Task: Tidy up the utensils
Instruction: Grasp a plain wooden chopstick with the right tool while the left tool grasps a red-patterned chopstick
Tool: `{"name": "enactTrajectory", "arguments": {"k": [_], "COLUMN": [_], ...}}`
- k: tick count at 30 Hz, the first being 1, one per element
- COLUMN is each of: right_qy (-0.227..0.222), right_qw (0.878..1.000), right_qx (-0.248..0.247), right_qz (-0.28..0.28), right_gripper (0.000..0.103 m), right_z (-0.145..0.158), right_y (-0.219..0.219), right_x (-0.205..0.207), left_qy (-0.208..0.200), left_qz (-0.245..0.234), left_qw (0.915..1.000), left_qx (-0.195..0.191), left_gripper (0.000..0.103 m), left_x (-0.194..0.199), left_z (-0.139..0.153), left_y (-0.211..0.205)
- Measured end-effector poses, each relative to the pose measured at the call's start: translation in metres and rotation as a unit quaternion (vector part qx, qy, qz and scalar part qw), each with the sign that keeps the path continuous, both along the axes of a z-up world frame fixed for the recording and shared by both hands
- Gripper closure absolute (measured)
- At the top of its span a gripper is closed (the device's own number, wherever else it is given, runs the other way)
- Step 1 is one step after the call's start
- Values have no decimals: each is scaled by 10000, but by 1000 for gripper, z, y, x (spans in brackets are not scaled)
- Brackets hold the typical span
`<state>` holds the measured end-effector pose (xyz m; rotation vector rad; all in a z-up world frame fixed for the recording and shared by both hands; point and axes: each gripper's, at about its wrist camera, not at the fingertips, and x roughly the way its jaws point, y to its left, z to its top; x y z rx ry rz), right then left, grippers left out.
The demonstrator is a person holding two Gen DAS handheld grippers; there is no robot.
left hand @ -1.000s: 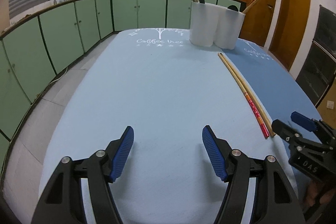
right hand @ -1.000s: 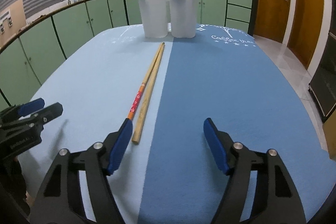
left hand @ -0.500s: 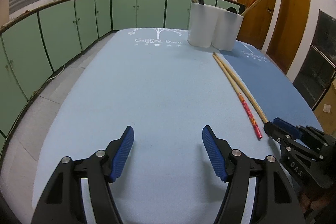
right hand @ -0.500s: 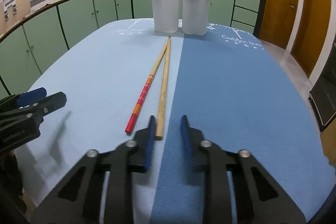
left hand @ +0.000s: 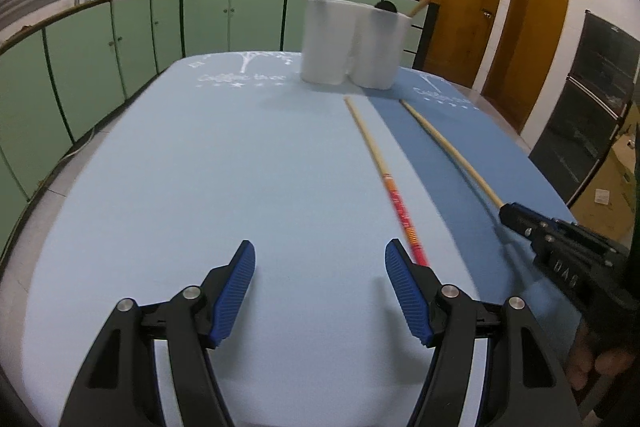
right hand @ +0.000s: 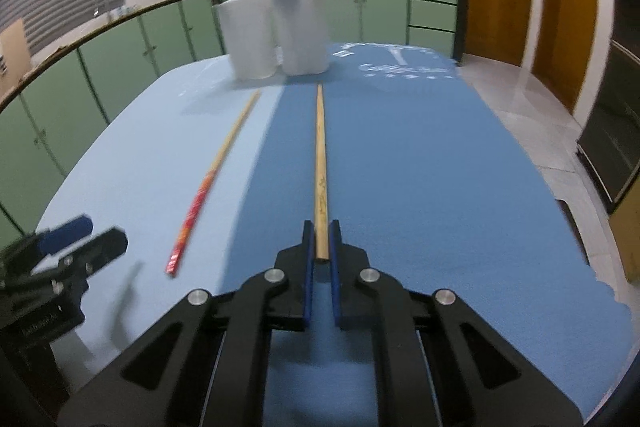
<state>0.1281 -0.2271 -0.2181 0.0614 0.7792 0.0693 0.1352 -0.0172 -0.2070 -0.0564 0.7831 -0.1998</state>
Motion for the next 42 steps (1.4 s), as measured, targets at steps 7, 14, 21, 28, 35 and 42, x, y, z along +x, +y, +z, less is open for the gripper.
{"name": "enactTrajectory", "arguments": {"k": [7, 14, 21, 28, 35, 42], "right_qy": [-189, -230, -262, -244, -282, -360], "right_qw": [9996, 9996, 9994, 9994, 9995, 9993], "right_qx": [-32, -7, 61, 117, 18, -28], "right_qz": [-214, -171, -197, -233, -147, -12], "right_gripper": [97, 97, 97, 97, 97, 97], "right_z": [7, 8, 12, 13, 19, 41], "right_y": [-22, -28, -36, -41, -39, -38], "right_x": [2, 4, 3, 5, 5, 5], "left_qy": [8, 98, 47, -24, -143, -500], "left_qz": [-26, -85, 20, 81, 53, -144], "left_qw": [10000, 9999, 9999, 9995, 9993, 9977], "left_qx": [-85, -21, 151, 301, 328, 436], "left_gripper": [39, 47, 73, 97, 97, 97], "left_x": [7, 10, 10, 7, 5, -1], "left_z": [-5, -8, -10, -11, 2, 42], "left_y": [-28, -45, -57, -60, -57, -57]}}
